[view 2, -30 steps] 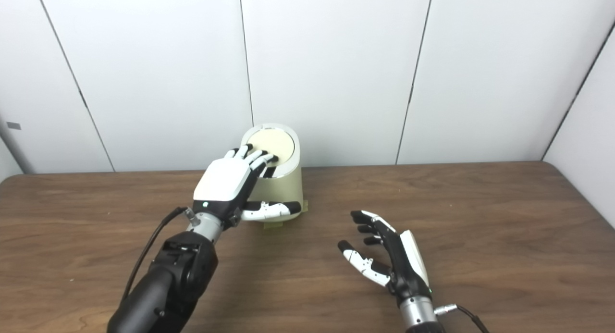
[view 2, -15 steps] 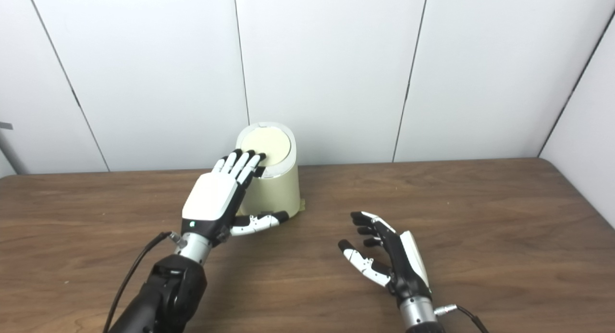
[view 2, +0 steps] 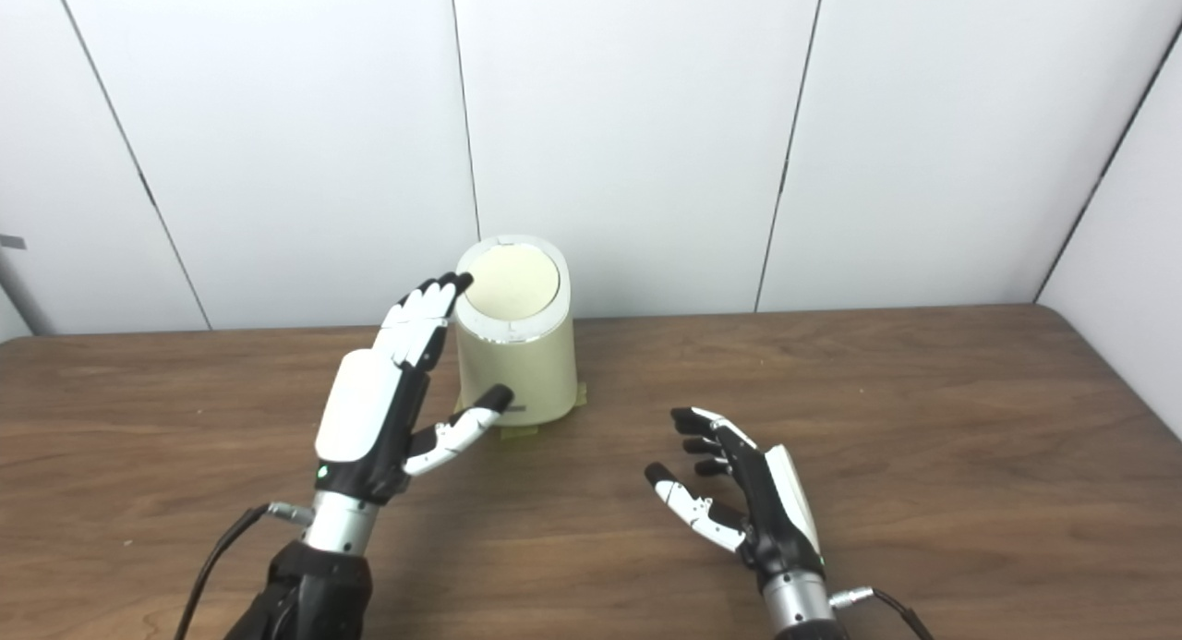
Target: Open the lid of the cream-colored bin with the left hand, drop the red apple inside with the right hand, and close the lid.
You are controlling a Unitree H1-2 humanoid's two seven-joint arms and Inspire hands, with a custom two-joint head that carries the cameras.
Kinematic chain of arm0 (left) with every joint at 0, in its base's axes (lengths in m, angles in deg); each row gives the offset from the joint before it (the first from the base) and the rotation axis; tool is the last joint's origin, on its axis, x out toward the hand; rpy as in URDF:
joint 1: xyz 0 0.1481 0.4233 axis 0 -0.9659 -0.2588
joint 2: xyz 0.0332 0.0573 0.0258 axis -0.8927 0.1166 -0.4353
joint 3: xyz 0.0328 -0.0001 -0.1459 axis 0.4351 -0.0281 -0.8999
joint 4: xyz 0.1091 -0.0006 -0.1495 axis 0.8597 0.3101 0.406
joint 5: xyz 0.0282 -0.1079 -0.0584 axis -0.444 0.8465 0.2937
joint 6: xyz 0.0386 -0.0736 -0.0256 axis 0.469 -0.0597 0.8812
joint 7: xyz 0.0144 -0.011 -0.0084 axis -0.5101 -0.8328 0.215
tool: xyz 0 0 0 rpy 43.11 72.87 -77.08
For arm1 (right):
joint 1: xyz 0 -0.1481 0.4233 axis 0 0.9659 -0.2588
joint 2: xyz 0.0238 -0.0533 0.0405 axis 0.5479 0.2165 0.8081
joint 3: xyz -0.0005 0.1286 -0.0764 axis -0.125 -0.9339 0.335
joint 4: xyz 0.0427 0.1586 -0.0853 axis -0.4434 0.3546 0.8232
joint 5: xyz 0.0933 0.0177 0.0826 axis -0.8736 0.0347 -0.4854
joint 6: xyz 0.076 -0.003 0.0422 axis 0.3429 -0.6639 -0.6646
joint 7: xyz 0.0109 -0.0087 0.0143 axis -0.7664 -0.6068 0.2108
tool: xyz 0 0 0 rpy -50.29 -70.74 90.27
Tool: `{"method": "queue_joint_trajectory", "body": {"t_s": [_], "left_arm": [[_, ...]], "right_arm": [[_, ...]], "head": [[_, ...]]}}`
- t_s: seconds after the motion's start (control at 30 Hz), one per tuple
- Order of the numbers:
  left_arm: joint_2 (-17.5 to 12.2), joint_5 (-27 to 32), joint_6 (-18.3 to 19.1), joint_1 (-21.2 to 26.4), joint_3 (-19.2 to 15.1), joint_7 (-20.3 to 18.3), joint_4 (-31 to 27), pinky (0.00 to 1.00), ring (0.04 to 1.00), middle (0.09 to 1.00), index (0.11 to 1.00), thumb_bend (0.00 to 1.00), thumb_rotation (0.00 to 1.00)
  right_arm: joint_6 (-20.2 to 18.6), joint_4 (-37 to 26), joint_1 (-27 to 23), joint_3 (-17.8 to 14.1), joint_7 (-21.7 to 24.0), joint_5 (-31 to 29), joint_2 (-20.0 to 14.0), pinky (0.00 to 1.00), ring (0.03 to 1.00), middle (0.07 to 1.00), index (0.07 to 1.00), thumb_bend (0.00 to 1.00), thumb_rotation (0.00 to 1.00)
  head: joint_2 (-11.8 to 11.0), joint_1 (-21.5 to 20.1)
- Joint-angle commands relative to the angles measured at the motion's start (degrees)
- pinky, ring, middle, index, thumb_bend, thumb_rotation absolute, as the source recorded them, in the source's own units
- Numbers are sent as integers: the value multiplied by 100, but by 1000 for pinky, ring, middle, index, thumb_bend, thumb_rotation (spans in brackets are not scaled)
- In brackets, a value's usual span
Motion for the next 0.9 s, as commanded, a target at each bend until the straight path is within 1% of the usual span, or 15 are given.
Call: {"method": "queue_joint_trajectory", "body": {"t_s": [0.0,0.1,0.17,0.2,0.23,0.37,0.4,0.53,0.63,0.67,0.73,0.8,0.87], "left_arm": [[71,564,-378,5,-209,92,-253,988,991,999,994,367,991],[62,1461,-413,-419,-474,-310,-609,973,985,979,968,376,1000],[9,1876,-477,-667,-604,-528,-757,942,966,964,954,382,1000],[-13,1983,-510,-778,-661,-612,-814,935,962,959,950,375,1000],[-40,2087,-521,-902,-718,-696,-881,925,956,953,943,371,1000],[-153,2416,-674,-1279,-886,-966,-964,899,935,937,919,343,1000],[-179,2485,-726,-1345,-914,-1037,-949,899,933,936,915,337,1000],[-257,2669,-871,-1591,-1072,-1223,-839,865,907,912,889,332,1000],[-261,2891,-894,-1663,-1150,-1396,-775,863,905,908,884,312,1000],[-243,2978,-855,-1675,-1180,-1444,-758,863,905,908,885,308,1000],[-208,3159,-751,-1695,-1227,-1553,-730,850,897,900,875,267,1000],[-181,3283,-666,-1707,-1265,-1643,-703,835,888,890,863,245,979],[-148,3455,-624,-1712,-1293,-1752,-666,831,880,882,853,222,932]], "right_arm": [[92,-242,-112,-12,1,-12,-8,666,750,782,774,264,448],[201,-264,-97,-37,39,-157,-14,663,746,778,771,274,477],[255,-272,-87,-53,43,-211,-14,647,733,768,765,291,489],[298,-266,-85,-57,22,-210,-18,644,729,766,762,296,489],[363,-250,-88,-56,-10,-184,-30,640,726,762,756,296,465],[646,-135,-117,-104,-152,-149,-43,608,703,735,729,255,332],[703,-106,-121,-125,-164,-190,-40,602,700,731,726,250,316],[748,-120,-121,-171,-179,-220,-25,561,680,718,711,241,298],[697,-160,-103,-216,-173,-242,6,576,698,729,717,241,315],[697,-161,-98,-234,-187,-247,24,579,701,731,719,241,316],[684,-173,-85,-269,-206,-280,62,589,702,734,722,246,316],[702,-172,-78,-298,-235,-311,97,589,696,730,721,250,304],[721,-182,-67,-321,-265,-304,123,589,686,719,710,251,273]], "head": [[19,-7],[34,-7],[42,-17],[49,-16],[50,-15],[61,28],[60,27],[73,14],[82,19],[83,12],[93,0],[99,-1],[122,-12]]}}
